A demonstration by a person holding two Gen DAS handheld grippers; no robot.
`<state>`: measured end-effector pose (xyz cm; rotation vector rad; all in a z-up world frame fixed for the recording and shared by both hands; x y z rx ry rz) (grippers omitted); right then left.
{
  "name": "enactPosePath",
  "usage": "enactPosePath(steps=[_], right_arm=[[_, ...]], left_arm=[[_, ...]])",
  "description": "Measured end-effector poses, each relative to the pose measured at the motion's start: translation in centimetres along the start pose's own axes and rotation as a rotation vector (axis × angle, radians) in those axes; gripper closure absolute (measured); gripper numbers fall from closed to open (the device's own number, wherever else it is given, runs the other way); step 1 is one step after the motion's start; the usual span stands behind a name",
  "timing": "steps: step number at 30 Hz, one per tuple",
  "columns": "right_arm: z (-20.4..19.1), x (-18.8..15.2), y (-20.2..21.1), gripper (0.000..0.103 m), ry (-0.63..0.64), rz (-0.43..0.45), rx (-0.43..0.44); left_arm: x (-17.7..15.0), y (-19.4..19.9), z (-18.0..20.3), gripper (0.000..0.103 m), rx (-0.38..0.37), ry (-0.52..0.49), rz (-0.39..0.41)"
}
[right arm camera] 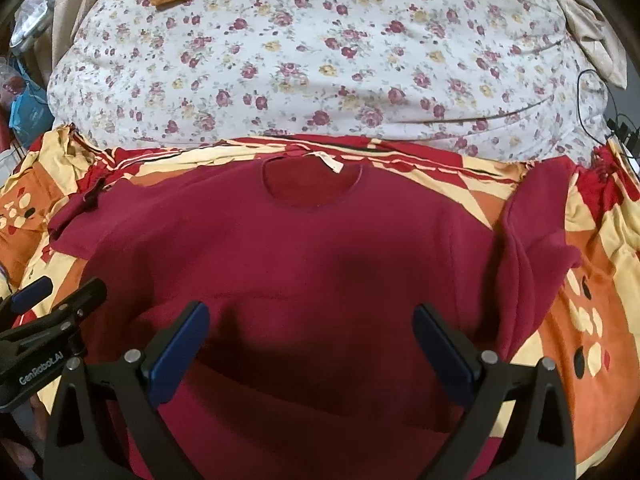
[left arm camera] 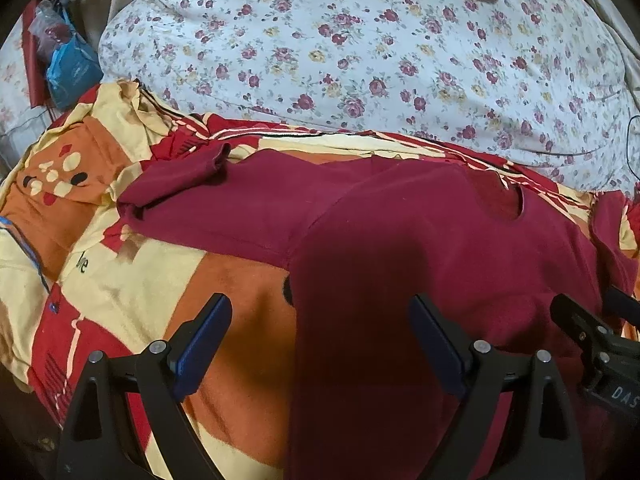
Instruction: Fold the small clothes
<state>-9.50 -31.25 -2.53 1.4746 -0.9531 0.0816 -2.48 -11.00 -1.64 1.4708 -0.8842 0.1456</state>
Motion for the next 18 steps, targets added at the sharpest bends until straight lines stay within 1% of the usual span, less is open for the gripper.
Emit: enactPosePath(steps=[18], right_arm=[[-0.7,0.6,-1.8,0.000,0.002,-0.006,-0.009]], left_arm=[[1.5,-0.8,-1.8,0.019,0.020,0.018,0.015]])
Point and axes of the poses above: each gripper's, at about its wrist camera, not at the fingertips, and y roughly against the way its jaws point, z to its right, x to its top, the point moved 9 cm from there along -y, roughly the way its jaws point, and after that the axes turned 12 degrees about -y, right-handed, at the moved point
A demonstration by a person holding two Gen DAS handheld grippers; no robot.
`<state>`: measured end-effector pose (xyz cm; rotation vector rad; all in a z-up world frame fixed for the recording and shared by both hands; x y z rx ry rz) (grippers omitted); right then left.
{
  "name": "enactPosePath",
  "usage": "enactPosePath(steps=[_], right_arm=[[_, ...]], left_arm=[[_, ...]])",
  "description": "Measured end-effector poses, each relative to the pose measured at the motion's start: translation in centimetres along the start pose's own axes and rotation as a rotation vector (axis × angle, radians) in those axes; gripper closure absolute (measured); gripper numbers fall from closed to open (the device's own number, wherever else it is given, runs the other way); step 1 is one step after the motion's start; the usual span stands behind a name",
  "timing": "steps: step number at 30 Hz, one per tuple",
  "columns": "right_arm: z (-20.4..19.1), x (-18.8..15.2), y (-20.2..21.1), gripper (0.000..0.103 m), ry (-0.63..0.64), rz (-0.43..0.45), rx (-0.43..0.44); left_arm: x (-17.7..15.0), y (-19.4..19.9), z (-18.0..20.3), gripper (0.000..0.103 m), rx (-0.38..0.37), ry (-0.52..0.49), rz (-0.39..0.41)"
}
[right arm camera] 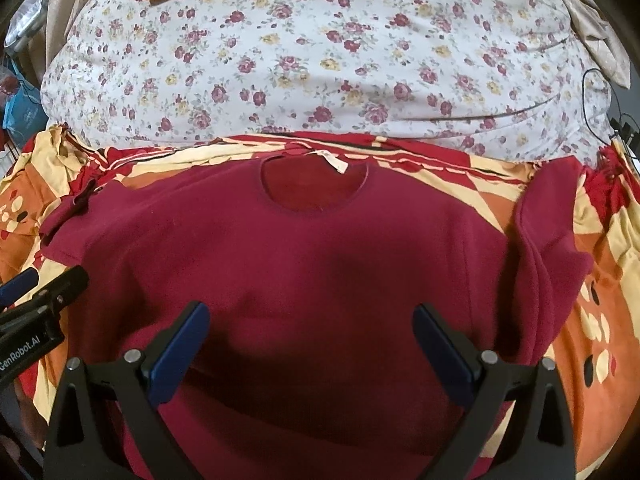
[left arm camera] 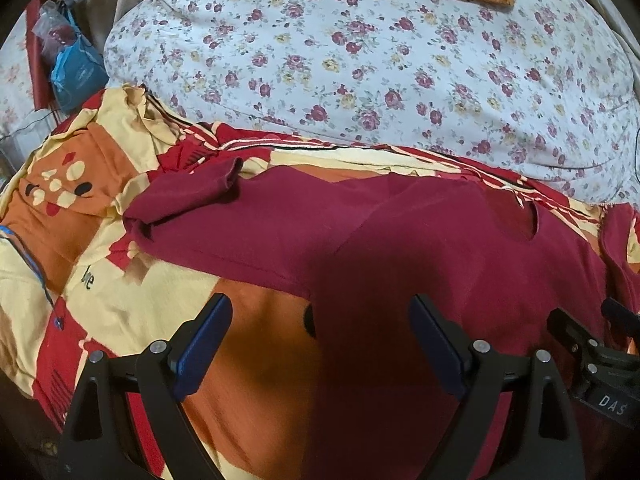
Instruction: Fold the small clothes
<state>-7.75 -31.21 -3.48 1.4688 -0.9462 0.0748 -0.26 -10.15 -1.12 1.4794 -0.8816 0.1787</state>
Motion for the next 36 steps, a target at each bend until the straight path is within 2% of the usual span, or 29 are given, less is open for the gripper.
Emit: enactPosePath(steps=[20,29,35,36], right_arm=[[-0.9,0.6,-1.1,0.000,0.009,-0.006,-0.001],[-2.0,0.7,-1.3,0.000,0.032,-0.012,0.018],[-2.4,0.5,-0.9,0.000,0.038,-0.013,0.039],[-2.4,0.5,-0.9,0.000,0.036,-0.016,0.042]], left_arm=[[0.4,-2.0,-2.2,0.020,0.033,0.008,-0.021],[1.7,-3.4,-6.5,0.020,0.092,0.034,-0.016],[2.2,-5.7,-11.7,0.020,0.160,0.060,-0.047],[2.2,-6.1,-12.2,0.023,0.156,0.071,-0.051]])
Point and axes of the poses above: each gripper's, at about its wrist camera, not at the fingertips, and y roughly against the way its jaws point, z to its right, x to its top, the point moved 9 cm from there along -y, roughly the way its jaws point, and after that the axes turned 12 degrees about -y, right-handed, at the moved point
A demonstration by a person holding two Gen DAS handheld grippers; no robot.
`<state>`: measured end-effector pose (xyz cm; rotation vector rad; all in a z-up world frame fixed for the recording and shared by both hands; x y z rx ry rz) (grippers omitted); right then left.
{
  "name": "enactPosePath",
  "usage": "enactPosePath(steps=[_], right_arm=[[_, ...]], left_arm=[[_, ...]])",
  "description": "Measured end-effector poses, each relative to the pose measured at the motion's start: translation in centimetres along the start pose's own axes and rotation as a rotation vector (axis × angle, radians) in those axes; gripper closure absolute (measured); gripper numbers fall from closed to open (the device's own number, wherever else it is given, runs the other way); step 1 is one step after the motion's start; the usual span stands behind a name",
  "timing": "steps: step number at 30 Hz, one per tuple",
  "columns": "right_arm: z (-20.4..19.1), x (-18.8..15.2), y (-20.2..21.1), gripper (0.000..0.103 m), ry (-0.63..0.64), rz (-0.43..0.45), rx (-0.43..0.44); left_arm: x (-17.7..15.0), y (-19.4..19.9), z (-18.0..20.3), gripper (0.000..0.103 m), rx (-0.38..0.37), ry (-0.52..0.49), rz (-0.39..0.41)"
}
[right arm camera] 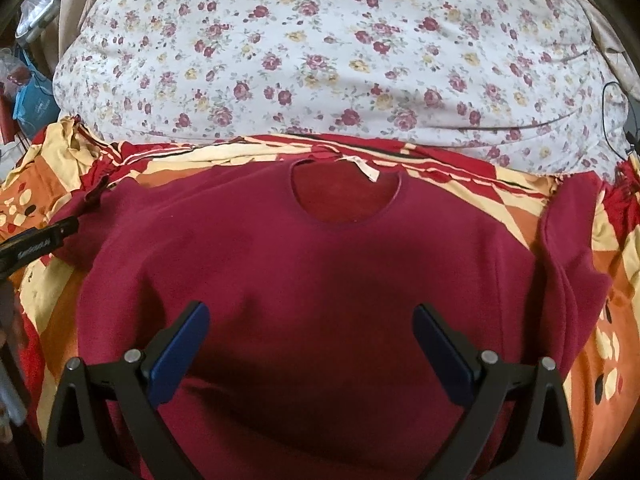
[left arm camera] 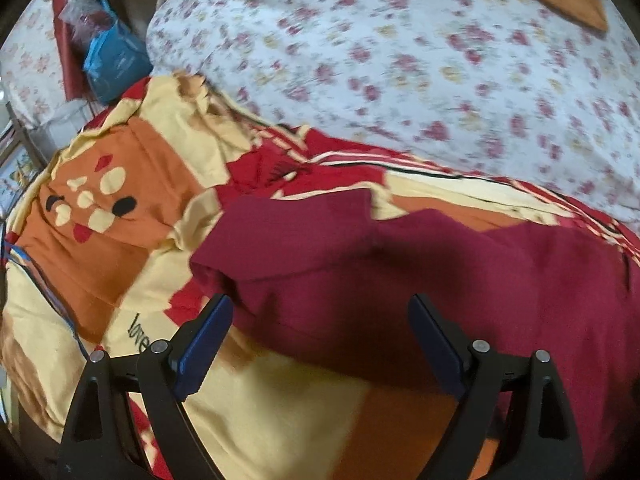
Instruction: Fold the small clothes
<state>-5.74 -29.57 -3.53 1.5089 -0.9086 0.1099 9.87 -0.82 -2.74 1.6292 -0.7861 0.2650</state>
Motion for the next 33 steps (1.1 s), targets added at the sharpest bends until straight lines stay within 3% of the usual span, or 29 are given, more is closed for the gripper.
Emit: enactPosePath(steps=[4,20,21,23,25,26,28,30,33], right_arm=[[-0.2,-0.2,-0.4,0.000,-0.006,-0.017,0.010],[-0.5,-0.3,-1.2,0.000,0.011,-0.048,0.006],[-0.5,-0.3,-1.2,0.000,0.014,-0.048,0.005],[-0.5,-0.2,-1.3,0.000,0.016,-0.048,0.003],[-0.4,-0.3,-1.2,0.000,0.009,-0.051,0.008],[-0.3,-0.3,-1.2,0.000,0.004,-0.051,0.010],[-0.2,-0.3,-1.1,0.000,0.000,-0.049,0.010],[-0.1,-0.3,-0.9,0.000,-0.001,-0.047,0.012],[0.1,-0.2,-0.7,0.000,-0.007,-0.043,0.016]], left_arm=[[0.0,-2.4,-1.3,0.033,-0.037,0.042,-0.042],[2.0,-4.9,-0.5,0.033,0.019,-0.046,-0.034],[2.2,-5.1,-0.4,0.036,0.019,-0.051,-0.032],[2.3,-5.2,-0.4,0.051,0.010,-0.054,-0.028],[2.4,-5.5,-0.5,0.077,-0.013,-0.047,-0.030],[2.5,-5.5,-0.6,0.080,-0.034,-0.032,-0.027],[2.6,-5.2,-1.5,0.097,-0.077,0.025,-0.012],[2.6,-4.4,-2.0,0.103,-0.119,0.069,0.007],[2.8,-2.3,-2.1,0.103,-0.142,0.081,0.046]])
Point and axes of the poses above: each gripper's, at about its wrist camera, not at the fingertips, and y roughly against the way its jaws point, z to its right, x to its top, the point moved 9 cm from there along -y, roughly the way its jaws point, and after that the axes turned 12 degrees about -y, right-handed, at the moved point
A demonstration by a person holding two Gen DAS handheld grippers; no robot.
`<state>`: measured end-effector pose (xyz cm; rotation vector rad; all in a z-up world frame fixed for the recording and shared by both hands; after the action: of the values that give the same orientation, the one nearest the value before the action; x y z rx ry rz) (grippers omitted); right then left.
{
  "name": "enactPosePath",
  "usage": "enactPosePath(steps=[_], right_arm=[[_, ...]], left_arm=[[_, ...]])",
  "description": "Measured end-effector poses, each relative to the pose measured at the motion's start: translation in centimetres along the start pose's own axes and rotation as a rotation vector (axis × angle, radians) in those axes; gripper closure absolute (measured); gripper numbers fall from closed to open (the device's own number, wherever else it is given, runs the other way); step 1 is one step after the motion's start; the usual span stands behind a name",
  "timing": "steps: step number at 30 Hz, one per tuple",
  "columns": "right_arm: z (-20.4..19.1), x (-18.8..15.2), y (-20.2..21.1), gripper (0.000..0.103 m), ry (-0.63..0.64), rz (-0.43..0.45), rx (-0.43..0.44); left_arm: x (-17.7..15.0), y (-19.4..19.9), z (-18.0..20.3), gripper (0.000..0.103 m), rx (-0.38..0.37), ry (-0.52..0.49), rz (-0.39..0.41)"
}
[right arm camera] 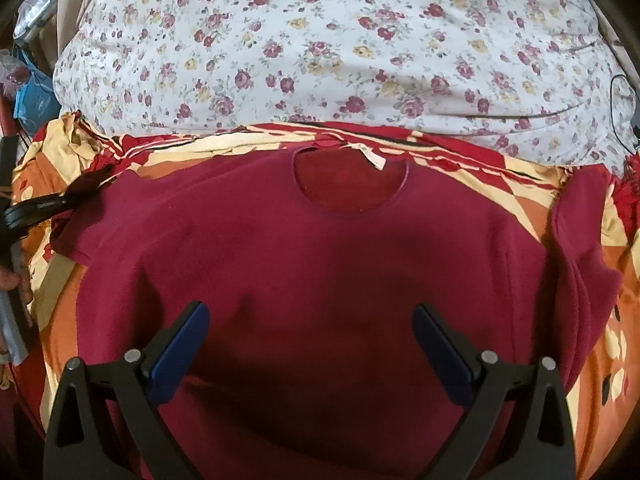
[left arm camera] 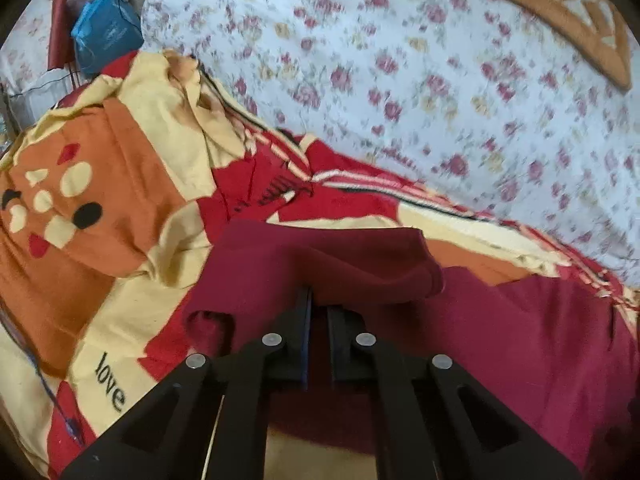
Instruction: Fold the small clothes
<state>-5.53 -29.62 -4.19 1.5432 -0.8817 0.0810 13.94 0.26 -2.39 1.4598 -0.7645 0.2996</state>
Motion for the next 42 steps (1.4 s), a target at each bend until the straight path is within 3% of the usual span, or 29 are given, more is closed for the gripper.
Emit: enactPosePath(steps=[7,18,32,42], right_arm=[[0.6,0.1,0.8,0.000,-0.028,0.009,0.007],[1.8,0.0,2.0,0.000,-0.043,0.014,-0.001],[5.6,0.7,3.3,0.000,-0.125,0.034,-0.002],[9.3,1.8,4.5,0.000,-0.187,0.059,-0.005]], left_arm=[[1.2,5.0,3.7,0.103,-0.058,-0.059,0.082],[0.5,6.9,7.9,0.103,-0.113,-0.093,0.075],[1.5,10.6,15.6,0.103,-0.310,-0.072,0.091],[-0.4,11.9,24.7,0.103,-0.470,-0.114,0.064]])
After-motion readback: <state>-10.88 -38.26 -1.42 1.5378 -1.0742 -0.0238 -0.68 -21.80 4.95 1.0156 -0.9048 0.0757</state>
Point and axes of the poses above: each gripper's, at about its wrist camera, not at the fingertips, and y roughly against the way its jaws point, z to its right, x to its top, the point moved 9 cm from there along -y, roughly the way its jaws point, and after that the axes turned 12 degrees about -y, right-handed, at the moved point
